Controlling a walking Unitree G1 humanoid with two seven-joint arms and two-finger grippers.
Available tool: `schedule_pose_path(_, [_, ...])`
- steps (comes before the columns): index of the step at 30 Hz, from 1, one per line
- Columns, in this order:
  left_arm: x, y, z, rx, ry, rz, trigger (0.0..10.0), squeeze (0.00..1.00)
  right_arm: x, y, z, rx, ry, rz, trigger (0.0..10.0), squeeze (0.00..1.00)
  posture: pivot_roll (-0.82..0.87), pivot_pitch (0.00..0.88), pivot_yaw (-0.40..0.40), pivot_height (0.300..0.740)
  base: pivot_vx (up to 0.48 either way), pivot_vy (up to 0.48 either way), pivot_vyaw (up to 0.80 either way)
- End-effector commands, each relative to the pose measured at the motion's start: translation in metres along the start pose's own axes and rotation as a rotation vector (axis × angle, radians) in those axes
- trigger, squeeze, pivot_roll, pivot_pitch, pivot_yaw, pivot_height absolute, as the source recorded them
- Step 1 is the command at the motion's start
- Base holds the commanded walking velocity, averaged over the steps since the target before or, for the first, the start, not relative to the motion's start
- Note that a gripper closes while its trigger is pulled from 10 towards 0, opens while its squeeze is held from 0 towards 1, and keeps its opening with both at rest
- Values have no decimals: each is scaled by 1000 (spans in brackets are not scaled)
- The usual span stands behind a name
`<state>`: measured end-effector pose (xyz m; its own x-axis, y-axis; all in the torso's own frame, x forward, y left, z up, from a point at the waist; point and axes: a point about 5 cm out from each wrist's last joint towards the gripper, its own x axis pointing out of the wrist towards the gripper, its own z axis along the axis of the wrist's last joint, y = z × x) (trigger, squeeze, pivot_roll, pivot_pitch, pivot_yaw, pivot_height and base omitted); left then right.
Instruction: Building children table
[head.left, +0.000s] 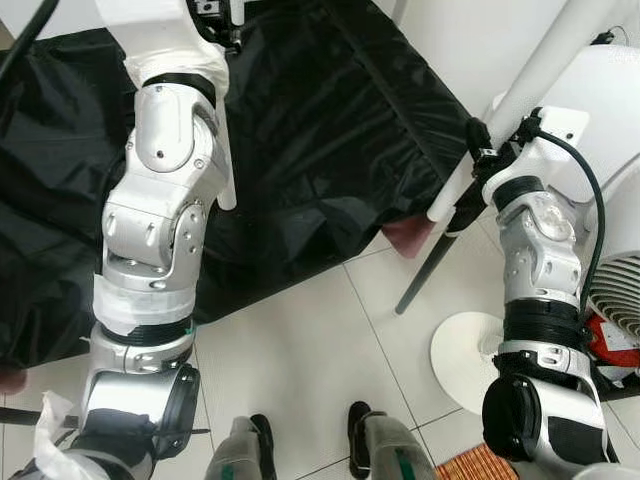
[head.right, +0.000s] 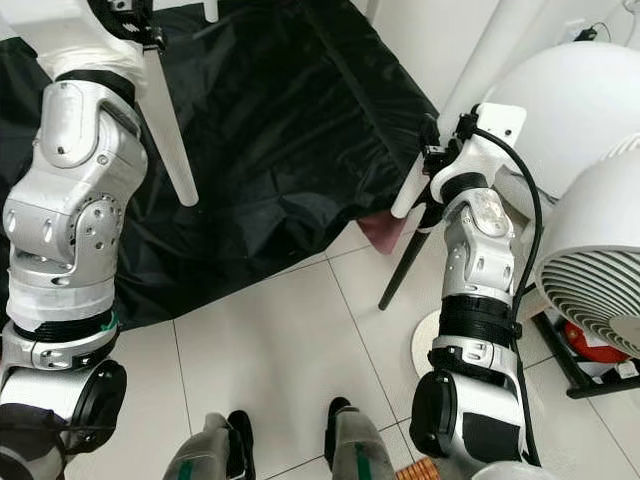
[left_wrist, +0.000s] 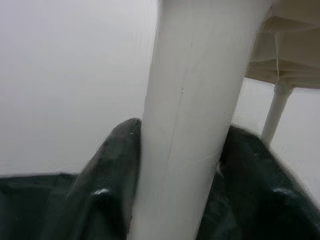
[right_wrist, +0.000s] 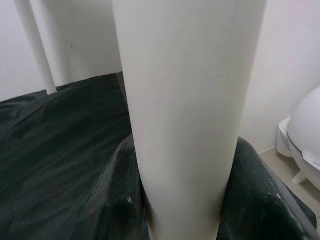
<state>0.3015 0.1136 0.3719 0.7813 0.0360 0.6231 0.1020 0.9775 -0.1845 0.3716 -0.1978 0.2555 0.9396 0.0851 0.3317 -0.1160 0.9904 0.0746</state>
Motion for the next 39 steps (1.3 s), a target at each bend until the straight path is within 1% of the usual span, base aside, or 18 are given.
schedule_pose_path(1, [-6, -18, -28, -55, 155, -107, 10000, 996, 17, 51, 17, 15, -71, 254, 10000, 0, -84, 250, 12, 740, 0, 0, 0])
schedule_pose_path(2, [-6, -18, -28, -55, 155, -107, 10000, 996, 17, 51, 17, 15, -71, 254, 10000, 0, -84, 250, 12, 740, 0, 0, 0])
schedule_pose_path(3, [-5, -18, -30, -49, 167, -101, 10000, 349, 19, 51, 21, 15, -83, 263, 3216, 0, -86, 246, 13, 740, 0, 0, 0])
schedule_pose_path(4, [-4, -17, -32, -38, 179, -97, 10000, 145, 21, 51, 24, 13, -93, 276, 0, 0, -87, 245, 12, 740, 0, 0, 0])
schedule_pose_path(6, [-4, -17, -33, -32, 188, -93, 10000, 145, 23, 51, 25, 12, -99, 287, 0, 0, -87, 244, 12, 740, 0, 0, 0])
schedule_pose_path(7, [-3, -17, -34, -23, 197, -94, 10000, 0, 26, 49, 29, 0, -109, 294, 0, 0, -89, 242, 10, 740, 0, 0, 0])
schedule_pose_path(9, [-3, -17, -34, -23, 197, -94, 10000, 0, 26, 49, 29, 0, -109, 294, 0, 0, -89, 242, 10, 740, 0, 0, 0])
schedule_pose_path(10, [-2, -16, -33, -24, 186, -100, 6196, 0, 29, 46, 35, -11, -121, 299, 0, 0, -89, 241, 11, 740, 0, 0, 0])
schedule_pose_path(12, [-2, -16, -33, -25, 177, -104, 6196, 0, 32, 44, 39, -18, -130, 301, 0, 0, -89, 241, 11, 740, 0, 0, 0])
schedule_pose_path(13, [-2, -14, -33, -5, 175, -97, 0, 0, 36, 42, 48, -34, -153, 308, 0, 0, -90, 236, 10, 740, 0, 0, 0])
schedule_pose_path(14, [-2, -12, -34, 3, 181, -92, 0, 0, 40, 41, 58, -43, -179, 319, 0, 0, -93, 230, 8, 740, 0, 0, 0])
schedule_pose_path(20, [-1, -8, -37, 26, 200, -83, 0, 0, 46, 41, 75, -56, -229, 343, 0, 0, -92, 224, 5, 740, 0, 0, 0])
schedule_pose_path(23, [-1, -2, -38, 55, 199, -74, 0, 0, 51, 42, 101, -72, -309, 370, 0, 0, -91, 218, -3, 740, 0, 0, 0])
schedule_pose_path(26, [1, 3, -35, 94, 183, -55, 0, 0, 53, 43, 112, -78, -341, 397, 0, 0, -94, 219, -1, 740, 0, 0, 0])
schedule_pose_path(32, [2, 10, -32, 108, 182, -22, 0, 0, 56, 44, 124, -91, -370, 419, 0, 0, -98, 224, -1, 740, 0, 0, 0])
schedule_pose_path(36, [4, 22, -24, 159, 162, 57, 0, 0, 61, 49, 142, -96, -412, 459, 0, 0, -102, 227, -2, 740, 0, 0, 0])
schedule_pose_path(37, [6, 30, -18, 211, 133, 101, 0, 0, 64, 55, 148, -80, -421, 511, 0, 0, -103, 230, -6, 740, 0, 0, 0])
schedule_pose_path(39, [7, 35, -13, 239, 114, 139, 0, 0, 66, 61, 145, -68, -406, 547, 0, 0, -107, 231, -5, 740, 0, 0, 0])
